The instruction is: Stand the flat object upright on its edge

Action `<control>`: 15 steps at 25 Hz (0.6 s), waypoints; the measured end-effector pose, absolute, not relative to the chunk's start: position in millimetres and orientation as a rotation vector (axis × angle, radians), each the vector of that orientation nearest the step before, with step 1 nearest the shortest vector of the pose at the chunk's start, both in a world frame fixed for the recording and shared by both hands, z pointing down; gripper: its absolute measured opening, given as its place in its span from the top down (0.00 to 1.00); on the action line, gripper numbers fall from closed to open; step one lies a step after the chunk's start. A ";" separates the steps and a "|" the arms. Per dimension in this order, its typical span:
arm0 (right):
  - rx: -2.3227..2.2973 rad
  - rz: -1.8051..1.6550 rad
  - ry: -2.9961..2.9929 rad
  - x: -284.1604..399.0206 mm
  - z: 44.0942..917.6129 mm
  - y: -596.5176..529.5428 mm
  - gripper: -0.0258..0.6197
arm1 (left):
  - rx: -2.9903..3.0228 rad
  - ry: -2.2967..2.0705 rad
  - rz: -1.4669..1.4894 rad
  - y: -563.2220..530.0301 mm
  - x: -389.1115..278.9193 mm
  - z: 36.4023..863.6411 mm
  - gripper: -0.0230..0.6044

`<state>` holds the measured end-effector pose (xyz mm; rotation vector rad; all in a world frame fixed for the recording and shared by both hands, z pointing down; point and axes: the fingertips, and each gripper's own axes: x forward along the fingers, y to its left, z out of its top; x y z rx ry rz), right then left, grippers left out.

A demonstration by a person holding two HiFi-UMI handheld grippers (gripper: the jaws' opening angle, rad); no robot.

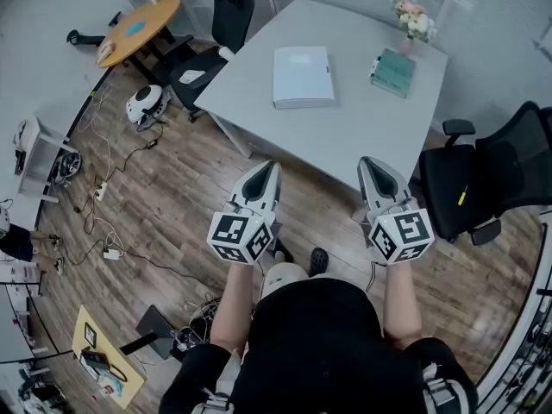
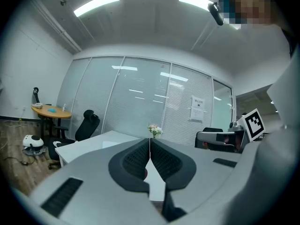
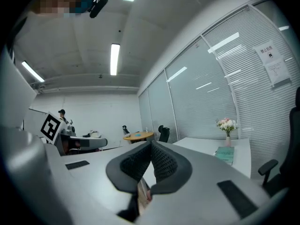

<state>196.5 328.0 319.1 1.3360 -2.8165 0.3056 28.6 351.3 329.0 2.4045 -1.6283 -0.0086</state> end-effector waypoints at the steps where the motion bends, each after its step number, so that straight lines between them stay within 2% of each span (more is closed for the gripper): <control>1: 1.335 0.329 -2.837 198.1 318.0 328.6 0.94 | 2.403 -1.629 -0.006 351.8 30.1 329.5 0.93; 15: 1.410 0.330 -2.785 193.5 335.5 307.8 0.93 | 2.376 -1.625 0.020 334.2 12.0 343.9 0.92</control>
